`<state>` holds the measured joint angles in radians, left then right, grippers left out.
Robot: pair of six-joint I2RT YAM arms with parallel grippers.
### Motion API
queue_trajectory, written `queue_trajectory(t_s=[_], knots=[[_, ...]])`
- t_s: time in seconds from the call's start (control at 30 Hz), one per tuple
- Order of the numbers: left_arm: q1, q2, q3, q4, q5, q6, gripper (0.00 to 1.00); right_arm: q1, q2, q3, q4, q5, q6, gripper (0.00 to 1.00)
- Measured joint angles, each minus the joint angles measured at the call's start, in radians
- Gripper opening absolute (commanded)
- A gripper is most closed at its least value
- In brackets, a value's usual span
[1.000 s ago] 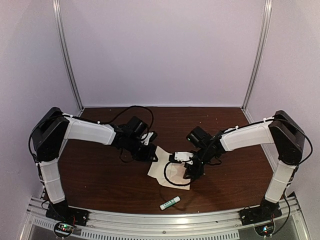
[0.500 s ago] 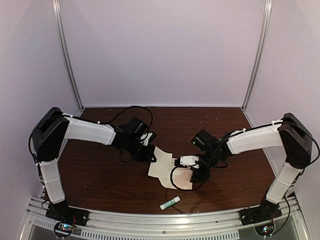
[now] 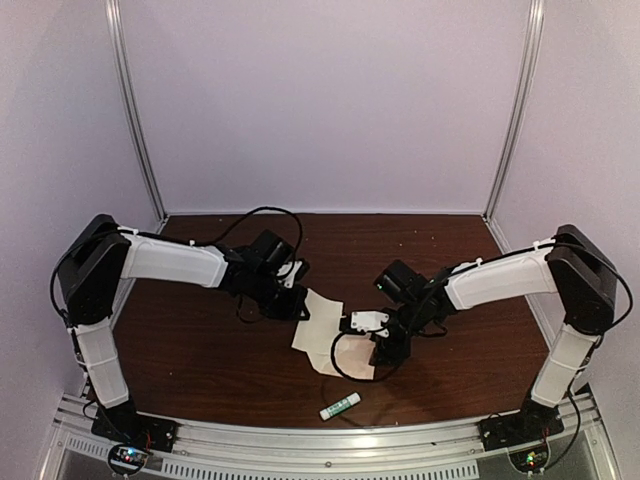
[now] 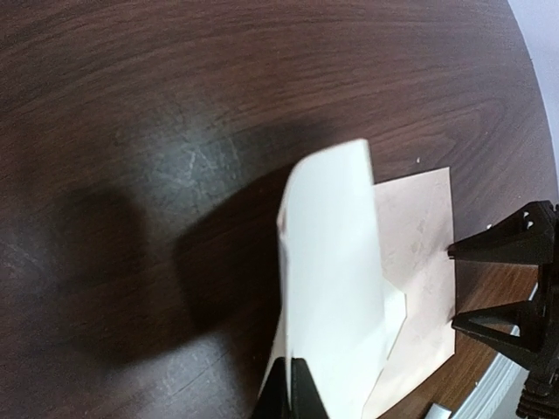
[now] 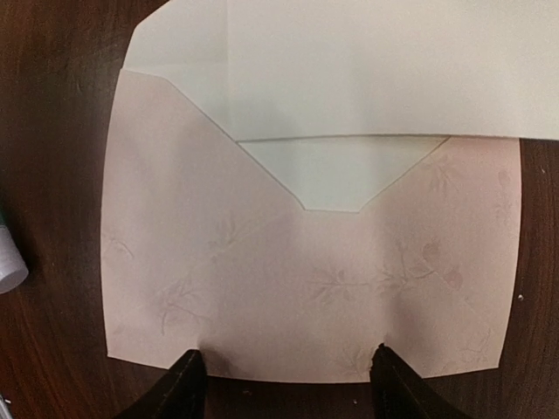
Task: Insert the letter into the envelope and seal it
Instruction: Place the 1/2-folded letter in the envelope.
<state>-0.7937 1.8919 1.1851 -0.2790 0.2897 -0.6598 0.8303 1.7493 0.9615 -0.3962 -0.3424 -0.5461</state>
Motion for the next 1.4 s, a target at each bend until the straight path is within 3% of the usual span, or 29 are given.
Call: queue_trajectory(t_s=[0.3, 1.07, 1.4], knots=[[-0.024, -0.08, -0.043, -0.024, -0.033, 0.007, 0.0, 0.001, 0.013, 0.012, 0.004, -0.01, 0.021, 0.64], [-0.035, -0.1, -0.066, 0.082, -0.093, 0.088, 0.0, 0.002, 0.025, 0.026, 0.002, -0.01, 0.026, 0.64], [-0.035, -0.101, -0.091, 0.094, -0.053, 0.093, 0.0, 0.002, 0.031, 0.033, 0.003, -0.01, 0.029, 0.64]])
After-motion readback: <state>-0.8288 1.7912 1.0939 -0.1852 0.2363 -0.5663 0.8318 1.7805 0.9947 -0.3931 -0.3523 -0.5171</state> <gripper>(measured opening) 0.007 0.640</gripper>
